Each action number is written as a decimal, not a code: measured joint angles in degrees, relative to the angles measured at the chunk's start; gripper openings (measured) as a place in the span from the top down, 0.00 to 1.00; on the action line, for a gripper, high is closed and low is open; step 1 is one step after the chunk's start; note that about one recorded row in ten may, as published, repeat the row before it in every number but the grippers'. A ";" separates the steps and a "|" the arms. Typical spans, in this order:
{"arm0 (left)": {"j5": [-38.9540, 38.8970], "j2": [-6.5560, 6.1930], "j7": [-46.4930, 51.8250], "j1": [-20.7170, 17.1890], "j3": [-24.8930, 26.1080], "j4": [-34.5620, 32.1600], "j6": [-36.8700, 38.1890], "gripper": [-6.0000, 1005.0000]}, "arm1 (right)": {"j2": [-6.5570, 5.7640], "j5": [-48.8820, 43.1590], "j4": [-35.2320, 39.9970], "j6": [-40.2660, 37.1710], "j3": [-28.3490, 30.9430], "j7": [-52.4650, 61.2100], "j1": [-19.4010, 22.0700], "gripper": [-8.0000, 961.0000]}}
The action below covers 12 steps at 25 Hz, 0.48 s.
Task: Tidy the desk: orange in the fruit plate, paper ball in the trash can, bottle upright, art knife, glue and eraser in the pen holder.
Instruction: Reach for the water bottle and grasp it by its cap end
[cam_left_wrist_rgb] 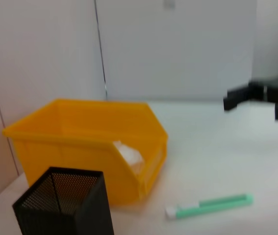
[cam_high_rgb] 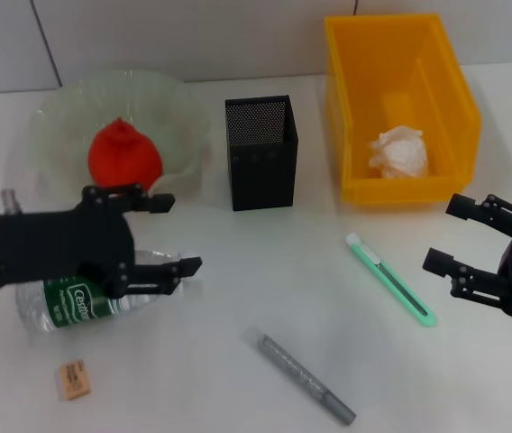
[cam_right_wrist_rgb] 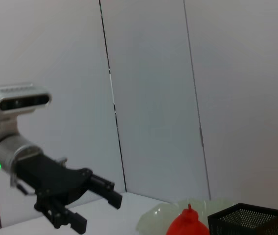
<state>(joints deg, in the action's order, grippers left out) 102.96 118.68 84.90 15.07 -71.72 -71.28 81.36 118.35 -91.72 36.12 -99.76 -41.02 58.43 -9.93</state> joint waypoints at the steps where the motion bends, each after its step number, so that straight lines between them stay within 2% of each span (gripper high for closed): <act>1: 3.37 -0.02 4.43 -0.41 -2.85 -5.95 -1.32 0.19 | -0.09 -0.19 0.07 -0.16 0.01 0.14 0.00 0.15; 2: 8.49 -0.06 11.30 0.19 -5.16 -11.28 -1.39 0.19 | -0.21 -0.39 0.06 -0.28 0.01 0.27 0.00 0.15; 3: 10.95 -0.07 14.64 0.65 -6.37 -13.79 -1.35 0.19 | -0.39 -0.58 0.01 -0.33 0.02 0.37 0.00 0.15; 5: 13.41 -0.11 17.34 1.28 -7.20 -15.12 -1.24 0.19 | -0.65 -1.06 -0.25 -0.25 0.03 0.39 0.03 0.15; 6: 20.22 -0.05 24.83 3.49 -10.38 -18.78 -0.85 0.19 | -0.68 -1.49 -0.28 -0.14 0.05 0.24 0.11 0.15; 12: 33.15 0.33 37.14 9.51 -18.04 -20.90 -1.10 0.19 | -0.69 -4.03 -0.25 0.05 1.18 -0.16 0.25 0.15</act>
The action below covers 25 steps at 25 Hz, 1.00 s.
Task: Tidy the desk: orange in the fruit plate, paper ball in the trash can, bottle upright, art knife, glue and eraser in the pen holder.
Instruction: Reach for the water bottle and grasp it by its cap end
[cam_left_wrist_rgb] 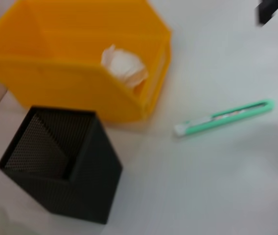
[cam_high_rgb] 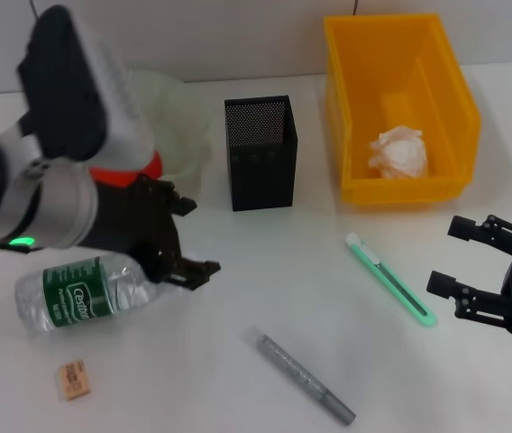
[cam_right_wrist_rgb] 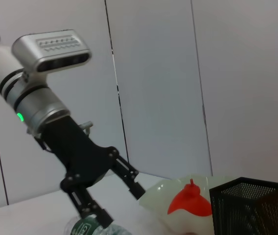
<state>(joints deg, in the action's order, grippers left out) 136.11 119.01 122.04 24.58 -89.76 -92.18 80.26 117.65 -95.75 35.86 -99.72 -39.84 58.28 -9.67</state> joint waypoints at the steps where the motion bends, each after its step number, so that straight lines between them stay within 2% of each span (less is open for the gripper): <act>1: 1.79 0.07 2.36 1.41 -0.90 0.37 -0.13 0.19 | 0.02 -0.27 -0.04 0.00 0.16 -0.03 0.01 0.15; 8: 9.43 0.10 9.15 8.16 -6.59 3.73 0.25 0.19 | 0.42 -0.58 -0.17 0.49 0.28 -0.53 0.22 0.15; 10: 10.32 0.09 9.79 8.85 -7.08 4.46 0.31 0.19 | 0.46 -0.58 -0.18 0.59 0.29 -0.54 0.05 0.15; 12: 12.07 0.14 11.46 11.88 -7.97 8.96 0.33 0.19 | 0.48 -0.58 -0.18 0.63 0.30 -0.55 -0.09 0.15; 17: 12.15 0.17 11.76 13.89 -7.96 13.37 0.08 0.19 | 0.48 -0.58 -0.21 0.68 0.29 -0.55 -0.19 0.15; 25: 11.96 0.17 11.44 15.13 -7.30 17.62 -1.43 0.19 | 0.65 -0.58 -0.27 1.04 0.08 -0.49 -0.79 0.15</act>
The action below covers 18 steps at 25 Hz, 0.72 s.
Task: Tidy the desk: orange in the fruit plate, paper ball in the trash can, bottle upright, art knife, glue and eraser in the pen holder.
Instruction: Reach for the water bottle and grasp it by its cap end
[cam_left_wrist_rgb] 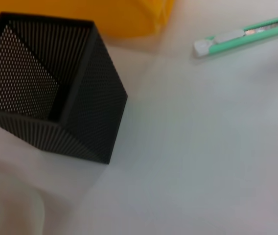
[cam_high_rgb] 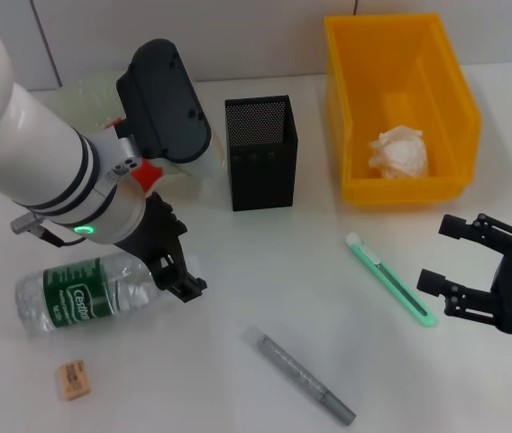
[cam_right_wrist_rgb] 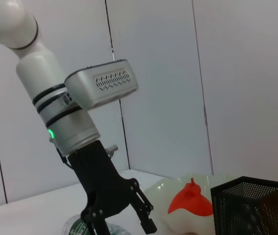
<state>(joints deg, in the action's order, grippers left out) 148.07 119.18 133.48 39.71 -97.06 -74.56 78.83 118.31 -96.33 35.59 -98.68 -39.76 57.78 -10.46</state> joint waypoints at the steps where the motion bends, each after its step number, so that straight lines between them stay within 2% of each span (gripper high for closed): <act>1: 0.00 0.00 0.00 0.00 0.00 0.00 0.00 0.19 | 0.00 0.00 0.00 0.00 0.00 0.00 0.00 0.15; 10: 0.45 0.00 -1.02 1.30 -0.05 5.72 -3.30 0.19 | 0.02 0.01 -1.17 0.52 0.05 -0.04 -0.56 0.15; 18: 0.42 -0.01 -1.73 1.51 -0.20 6.63 -4.14 0.19 | -0.04 0.01 -1.49 0.60 0.20 -0.07 -0.71 0.15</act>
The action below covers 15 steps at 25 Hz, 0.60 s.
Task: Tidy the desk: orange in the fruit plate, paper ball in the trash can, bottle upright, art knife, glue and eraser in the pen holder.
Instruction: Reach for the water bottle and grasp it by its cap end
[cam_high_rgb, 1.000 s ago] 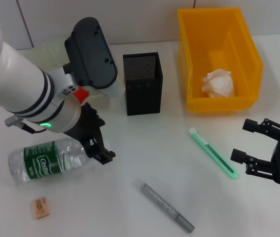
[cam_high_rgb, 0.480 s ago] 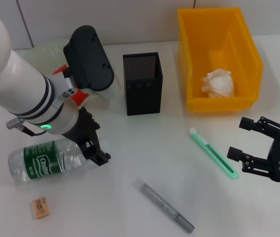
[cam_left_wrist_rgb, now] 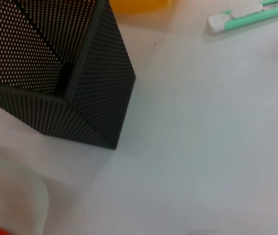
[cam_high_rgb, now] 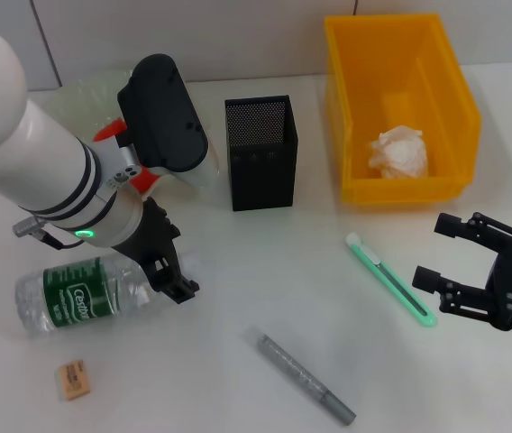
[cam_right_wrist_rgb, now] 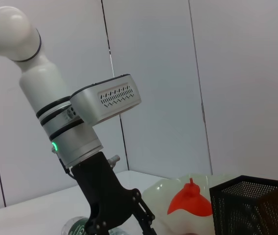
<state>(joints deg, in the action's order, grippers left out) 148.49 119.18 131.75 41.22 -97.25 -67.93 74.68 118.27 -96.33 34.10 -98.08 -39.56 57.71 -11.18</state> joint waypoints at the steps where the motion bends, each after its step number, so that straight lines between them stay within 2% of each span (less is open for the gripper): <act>1: 0.00 0.00 0.00 0.00 0.00 0.00 0.00 0.19 | 0.00 0.00 0.00 0.00 -0.01 0.00 -0.02 0.15; 15: -0.37 0.00 -1.55 0.00 -1.83 1.71 -2.19 0.19 | 0.03 0.00 -0.57 0.72 -0.23 -0.06 0.00 0.15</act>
<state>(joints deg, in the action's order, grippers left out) 148.13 119.18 130.20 41.22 -99.08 -66.23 72.49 118.30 -96.33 33.54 -97.36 -39.79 57.65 -11.18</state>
